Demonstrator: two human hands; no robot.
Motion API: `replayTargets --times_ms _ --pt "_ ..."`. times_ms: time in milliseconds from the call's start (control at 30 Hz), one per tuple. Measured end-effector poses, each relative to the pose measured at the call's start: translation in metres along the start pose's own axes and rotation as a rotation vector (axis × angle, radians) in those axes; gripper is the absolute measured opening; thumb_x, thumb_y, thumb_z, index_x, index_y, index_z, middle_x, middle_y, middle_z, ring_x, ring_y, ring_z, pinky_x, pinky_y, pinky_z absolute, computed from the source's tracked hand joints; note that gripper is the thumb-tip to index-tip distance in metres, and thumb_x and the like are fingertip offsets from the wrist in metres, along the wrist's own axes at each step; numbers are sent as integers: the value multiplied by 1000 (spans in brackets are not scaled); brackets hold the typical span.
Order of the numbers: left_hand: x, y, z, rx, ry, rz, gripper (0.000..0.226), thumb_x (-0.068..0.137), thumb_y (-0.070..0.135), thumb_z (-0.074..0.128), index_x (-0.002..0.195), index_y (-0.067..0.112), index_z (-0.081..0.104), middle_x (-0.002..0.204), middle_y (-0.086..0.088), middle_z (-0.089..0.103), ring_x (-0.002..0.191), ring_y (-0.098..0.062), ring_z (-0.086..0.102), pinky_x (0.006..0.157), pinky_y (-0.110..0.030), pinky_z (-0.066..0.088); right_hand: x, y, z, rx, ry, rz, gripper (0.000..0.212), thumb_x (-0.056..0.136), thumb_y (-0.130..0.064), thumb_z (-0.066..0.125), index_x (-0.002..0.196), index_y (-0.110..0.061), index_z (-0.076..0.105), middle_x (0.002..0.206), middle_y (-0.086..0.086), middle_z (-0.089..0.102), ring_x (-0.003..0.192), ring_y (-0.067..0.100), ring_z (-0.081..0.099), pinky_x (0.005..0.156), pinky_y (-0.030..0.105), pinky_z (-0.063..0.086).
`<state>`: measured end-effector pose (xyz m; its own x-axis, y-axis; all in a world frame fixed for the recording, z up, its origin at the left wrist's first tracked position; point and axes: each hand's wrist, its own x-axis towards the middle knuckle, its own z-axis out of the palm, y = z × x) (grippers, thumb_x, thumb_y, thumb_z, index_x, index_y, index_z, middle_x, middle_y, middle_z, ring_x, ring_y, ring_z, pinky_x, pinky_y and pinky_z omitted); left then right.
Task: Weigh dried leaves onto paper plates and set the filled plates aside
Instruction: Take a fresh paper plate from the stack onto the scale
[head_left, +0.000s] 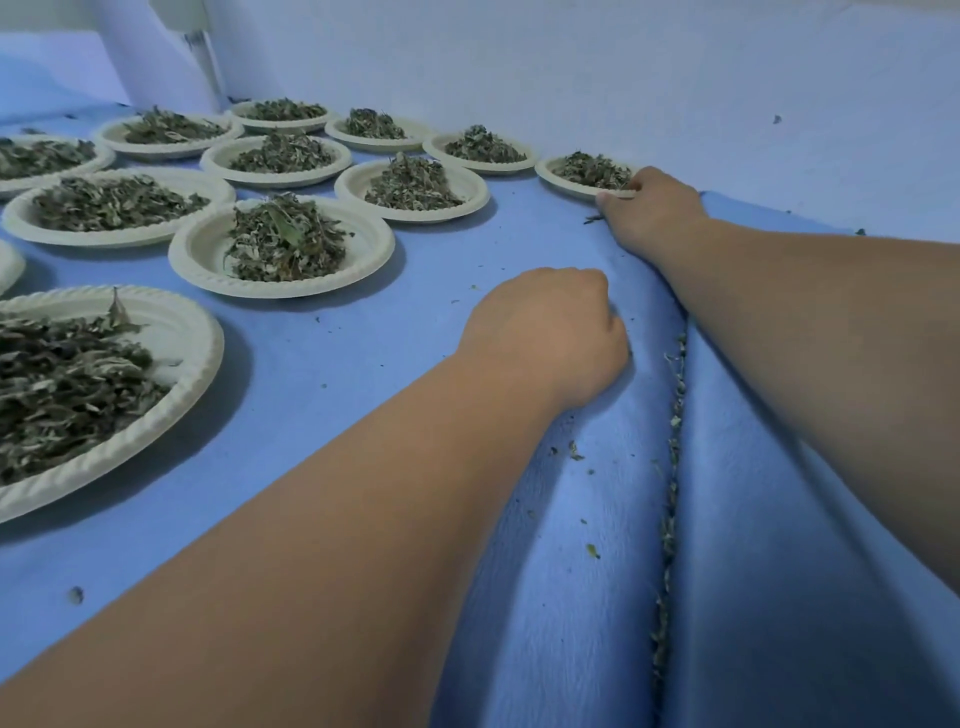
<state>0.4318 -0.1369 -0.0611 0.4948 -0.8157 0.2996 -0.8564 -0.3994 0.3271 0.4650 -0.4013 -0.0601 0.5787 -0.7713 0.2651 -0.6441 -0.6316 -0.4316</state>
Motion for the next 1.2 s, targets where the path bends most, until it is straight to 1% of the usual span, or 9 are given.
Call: replayTargets --times_ms 200,300,400,533,700,800,900,1033,1200 --pt "4 -2 3 -4 -2 -12 21 100 28 43 107 17 59 110 -8 65 86 -25 42 71 -34 30 -1 2 -1 27 57 -41 73 81 -72 55 129 -17 52 128 10 59 117 31 55 86 37 46" --pt "4 -1 5 1 -17 -17 29 99 30 44 118 17 62 113 -8 65 87 -24 42 71 -32 30 -4 2 -1 -12 70 -35 60 91 -61 47 126 -12 49 119 13 59 94 30 55 76 38 45" --pt "4 -2 4 5 -11 -16 29 99 29 44 118 17 63 109 -6 65 86 -24 42 68 -33 28 -12 -5 -3 -88 212 -9 43 97 -44 39 119 -7 44 94 9 53 75 28 49 68 38 37" --pt "4 -1 5 0 4 -18 28 98 28 44 115 15 63 93 -2 57 85 -25 47 64 -33 29 -25 -11 -9 -211 242 -107 30 92 -28 47 114 -9 51 97 11 59 95 36 56 78 41 39" --pt "5 -2 6 9 16 -8 29 98 30 44 117 17 62 109 -7 66 86 -24 43 71 -33 31 -38 -27 -14 -103 29 -333 19 80 -21 54 91 -20 69 102 4 70 98 27 59 75 30 47" --pt "6 -3 6 13 22 -5 30 97 31 44 118 17 62 109 -7 65 90 -26 48 71 -34 32 -41 -28 -21 -168 -44 -358 27 78 -13 55 92 -25 75 105 0 72 104 24 60 80 30 48" --pt "6 -3 7 22 30 -6 31 98 30 44 118 17 62 110 -7 66 92 -27 50 72 -34 34 -39 -28 -24 -173 -53 -366 30 81 -5 55 96 -18 78 109 1 74 111 24 62 93 32 51" --pt "7 -4 8 30 46 5 31 98 30 43 118 17 62 110 -7 66 91 -26 50 72 -34 34 -30 -23 -24 -137 -50 -336 19 89 -6 62 92 -17 77 106 2 73 107 21 62 86 22 42" --pt "7 -3 8 46 19 10 31 99 29 43 119 15 62 109 -8 66 92 -28 51 73 -35 39 -30 -14 -19 -56 -2 -282 13 92 -11 64 94 -14 76 106 4 72 106 21 60 81 21 37"
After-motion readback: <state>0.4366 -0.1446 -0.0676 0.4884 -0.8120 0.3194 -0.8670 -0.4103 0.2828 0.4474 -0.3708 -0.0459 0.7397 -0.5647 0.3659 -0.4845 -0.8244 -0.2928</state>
